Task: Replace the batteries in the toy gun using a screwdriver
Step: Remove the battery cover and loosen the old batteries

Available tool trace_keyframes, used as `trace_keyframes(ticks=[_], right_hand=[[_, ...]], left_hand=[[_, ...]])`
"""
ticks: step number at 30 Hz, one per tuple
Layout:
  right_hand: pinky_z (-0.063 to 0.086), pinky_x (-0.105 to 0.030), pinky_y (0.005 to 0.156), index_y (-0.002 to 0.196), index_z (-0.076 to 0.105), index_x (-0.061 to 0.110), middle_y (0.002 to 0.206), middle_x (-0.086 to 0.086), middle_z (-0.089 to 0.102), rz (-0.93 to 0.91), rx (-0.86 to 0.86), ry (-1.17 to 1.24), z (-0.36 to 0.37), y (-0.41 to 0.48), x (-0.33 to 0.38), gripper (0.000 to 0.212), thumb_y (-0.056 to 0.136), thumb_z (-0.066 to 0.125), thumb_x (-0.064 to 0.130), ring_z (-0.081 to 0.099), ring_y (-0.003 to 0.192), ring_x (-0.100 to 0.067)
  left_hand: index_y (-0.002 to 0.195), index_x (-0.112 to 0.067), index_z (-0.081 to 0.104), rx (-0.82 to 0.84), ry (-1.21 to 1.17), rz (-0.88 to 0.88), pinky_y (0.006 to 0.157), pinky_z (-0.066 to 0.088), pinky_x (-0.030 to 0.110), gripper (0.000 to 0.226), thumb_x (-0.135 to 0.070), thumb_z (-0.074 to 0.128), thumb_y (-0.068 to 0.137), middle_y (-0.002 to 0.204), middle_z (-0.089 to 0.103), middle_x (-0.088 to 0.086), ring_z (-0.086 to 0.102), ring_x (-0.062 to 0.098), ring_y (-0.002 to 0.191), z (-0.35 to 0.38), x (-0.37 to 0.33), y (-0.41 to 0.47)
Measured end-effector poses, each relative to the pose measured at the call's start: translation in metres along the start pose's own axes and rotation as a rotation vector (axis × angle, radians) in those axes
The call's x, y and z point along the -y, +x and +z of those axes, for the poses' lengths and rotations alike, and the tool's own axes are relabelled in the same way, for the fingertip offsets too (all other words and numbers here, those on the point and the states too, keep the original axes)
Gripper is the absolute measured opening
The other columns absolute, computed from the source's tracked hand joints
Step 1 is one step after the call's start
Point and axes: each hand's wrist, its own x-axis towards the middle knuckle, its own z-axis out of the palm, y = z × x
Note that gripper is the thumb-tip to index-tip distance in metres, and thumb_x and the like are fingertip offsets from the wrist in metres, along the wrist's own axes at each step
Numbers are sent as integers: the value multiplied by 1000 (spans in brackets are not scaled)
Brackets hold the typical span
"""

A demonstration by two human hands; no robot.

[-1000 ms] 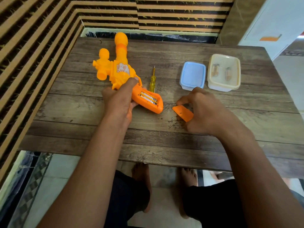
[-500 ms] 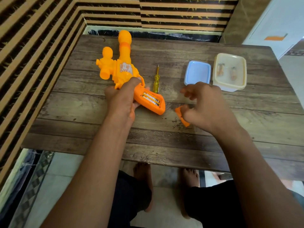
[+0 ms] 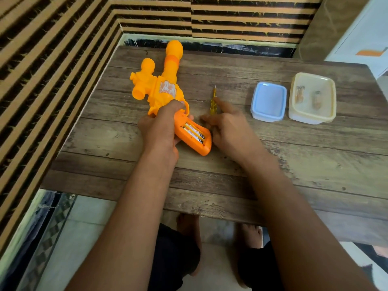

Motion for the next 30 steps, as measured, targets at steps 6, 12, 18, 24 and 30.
trace_keyframes(ticks=[6, 12, 18, 24, 30], right_hand=[[47, -40, 66, 82, 71, 0, 93, -20, 71, 126, -143, -110, 7, 7, -5, 18, 87, 56, 8, 64, 82, -41], [45, -38, 59, 81, 65, 4, 78, -16, 68, 131, -296, -4, -6, -13, 4, 7, 77, 59, 2, 62, 73, -38], [50, -23, 68, 100, 77, 14, 86, 4, 74, 94, -541, 342, -35, -33, 12, 13, 91, 69, 11, 63, 77, -9], [45, -13, 72, 102, 77, 13, 96, 4, 72, 38, -525, 402, -42, -48, 4, 14, 98, 64, 7, 64, 88, -5], [43, -16, 72, 98, 79, 9, 95, -2, 64, -56, -493, 380, -38, -41, 2, 14, 96, 66, 3, 60, 86, -8]], left_hand=[[105, -14, 71, -14, -20, -9, 65, 65, 38, 24, -7, 78, 84, 81, 78, 8, 78, 24, 68, -3, -3, 1], [99, -14, 70, -19, -60, -21, 69, 64, 39, 20, -5, 77, 83, 72, 76, 6, 77, 24, 67, 1, 1, -2], [115, -10, 70, 1, -88, -58, 62, 61, 36, 33, -6, 77, 84, 82, 77, 9, 77, 23, 67, 0, 0, 0], [122, -11, 69, 24, -78, -63, 64, 62, 37, 36, -12, 77, 86, 84, 78, 9, 78, 23, 72, 1, 4, 0], [123, -9, 67, 19, -35, -36, 59, 61, 34, 37, -11, 77, 87, 84, 79, 13, 80, 25, 75, 4, 7, 2]])
